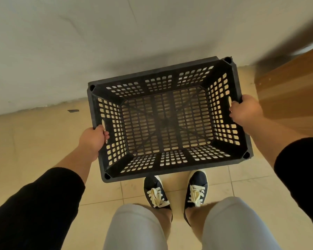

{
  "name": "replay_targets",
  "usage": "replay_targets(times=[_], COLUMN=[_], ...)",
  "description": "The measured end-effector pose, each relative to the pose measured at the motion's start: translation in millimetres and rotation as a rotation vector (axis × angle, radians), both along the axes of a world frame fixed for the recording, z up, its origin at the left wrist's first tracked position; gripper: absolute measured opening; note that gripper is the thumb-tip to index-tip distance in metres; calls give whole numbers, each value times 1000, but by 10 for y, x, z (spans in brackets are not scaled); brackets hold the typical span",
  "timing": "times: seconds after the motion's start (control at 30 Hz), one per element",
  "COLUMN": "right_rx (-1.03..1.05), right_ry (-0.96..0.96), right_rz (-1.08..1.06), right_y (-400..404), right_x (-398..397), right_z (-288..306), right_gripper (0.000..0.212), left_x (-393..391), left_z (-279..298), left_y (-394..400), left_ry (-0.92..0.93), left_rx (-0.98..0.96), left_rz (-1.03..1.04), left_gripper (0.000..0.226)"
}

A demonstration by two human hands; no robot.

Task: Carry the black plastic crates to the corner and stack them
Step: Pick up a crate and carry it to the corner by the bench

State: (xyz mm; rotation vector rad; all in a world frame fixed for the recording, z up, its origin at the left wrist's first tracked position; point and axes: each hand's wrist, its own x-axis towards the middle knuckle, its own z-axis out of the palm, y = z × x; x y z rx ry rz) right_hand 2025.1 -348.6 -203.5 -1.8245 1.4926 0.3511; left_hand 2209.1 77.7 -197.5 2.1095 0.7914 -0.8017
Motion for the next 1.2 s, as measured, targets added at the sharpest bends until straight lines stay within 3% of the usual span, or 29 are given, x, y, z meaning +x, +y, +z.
replay_targets(times=[0.3,0.5,0.6,0.87,1.07,1.2], right_rx=[-47,-42,-75,47,96,22], right_ry=[25,146,149,92,86,57], right_rz=[24,116,233,412,373,336], right_y=[46,151,298,852,1187,1433], right_x=[92,184,103,-265,-497,-654], right_z=[-74,262,645,2274,3588,4298], right_gripper=[31,54,57,61,63,60], left_x=[43,0,-233,-782,-964,-1080], left_z=[-245,39,481,2141,3488,4153], left_y=[-116,-195,-317,-693,-846,-893], left_ry=[-62,-22,-182,-278,-249,-302], left_rx=[45,200,286,213,316,278], left_rz=[-75,-190,-325,-817,-1232,-1401], left_gripper=[32,42,50,39,45,48])
